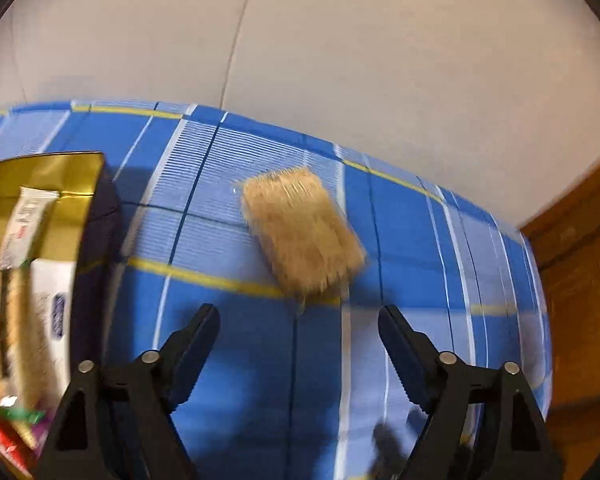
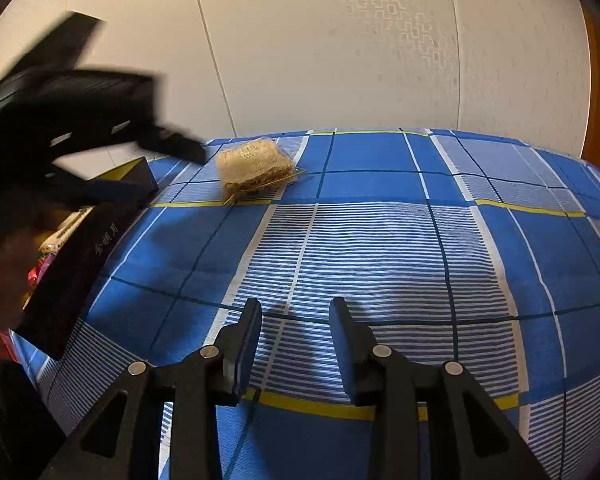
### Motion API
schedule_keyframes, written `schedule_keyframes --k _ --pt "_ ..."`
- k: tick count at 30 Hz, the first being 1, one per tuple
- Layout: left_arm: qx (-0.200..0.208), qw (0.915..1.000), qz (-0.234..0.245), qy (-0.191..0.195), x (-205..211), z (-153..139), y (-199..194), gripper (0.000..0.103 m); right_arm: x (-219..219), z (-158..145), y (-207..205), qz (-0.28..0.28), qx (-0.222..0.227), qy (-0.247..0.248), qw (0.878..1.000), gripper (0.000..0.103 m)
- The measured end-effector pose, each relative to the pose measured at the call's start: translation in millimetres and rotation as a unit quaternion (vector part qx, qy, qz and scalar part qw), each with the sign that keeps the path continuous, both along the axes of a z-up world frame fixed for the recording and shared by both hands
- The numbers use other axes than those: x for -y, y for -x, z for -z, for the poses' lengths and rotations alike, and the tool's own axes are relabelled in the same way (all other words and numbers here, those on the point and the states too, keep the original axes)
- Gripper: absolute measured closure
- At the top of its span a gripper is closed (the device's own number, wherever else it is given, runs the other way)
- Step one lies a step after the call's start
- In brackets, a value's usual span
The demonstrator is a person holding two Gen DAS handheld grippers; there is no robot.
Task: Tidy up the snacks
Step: 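Move the left gripper to the clear puffed rice bag and grasp it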
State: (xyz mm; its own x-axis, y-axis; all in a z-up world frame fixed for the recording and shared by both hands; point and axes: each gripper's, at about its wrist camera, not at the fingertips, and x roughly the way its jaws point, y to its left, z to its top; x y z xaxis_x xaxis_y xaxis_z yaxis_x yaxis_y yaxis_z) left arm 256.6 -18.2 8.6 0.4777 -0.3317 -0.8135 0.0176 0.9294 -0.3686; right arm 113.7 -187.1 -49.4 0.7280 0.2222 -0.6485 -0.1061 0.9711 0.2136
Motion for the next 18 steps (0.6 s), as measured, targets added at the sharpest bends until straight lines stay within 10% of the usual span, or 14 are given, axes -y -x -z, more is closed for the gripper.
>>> schedule_keyframes --k 18 --pt "-0.073 0.9908 -0.054 -0.101 43.6 32.9 -85.7 0.003 25.4 1.9 -12.2 -0.011 -0.018 -0.111 0.994 0.065"
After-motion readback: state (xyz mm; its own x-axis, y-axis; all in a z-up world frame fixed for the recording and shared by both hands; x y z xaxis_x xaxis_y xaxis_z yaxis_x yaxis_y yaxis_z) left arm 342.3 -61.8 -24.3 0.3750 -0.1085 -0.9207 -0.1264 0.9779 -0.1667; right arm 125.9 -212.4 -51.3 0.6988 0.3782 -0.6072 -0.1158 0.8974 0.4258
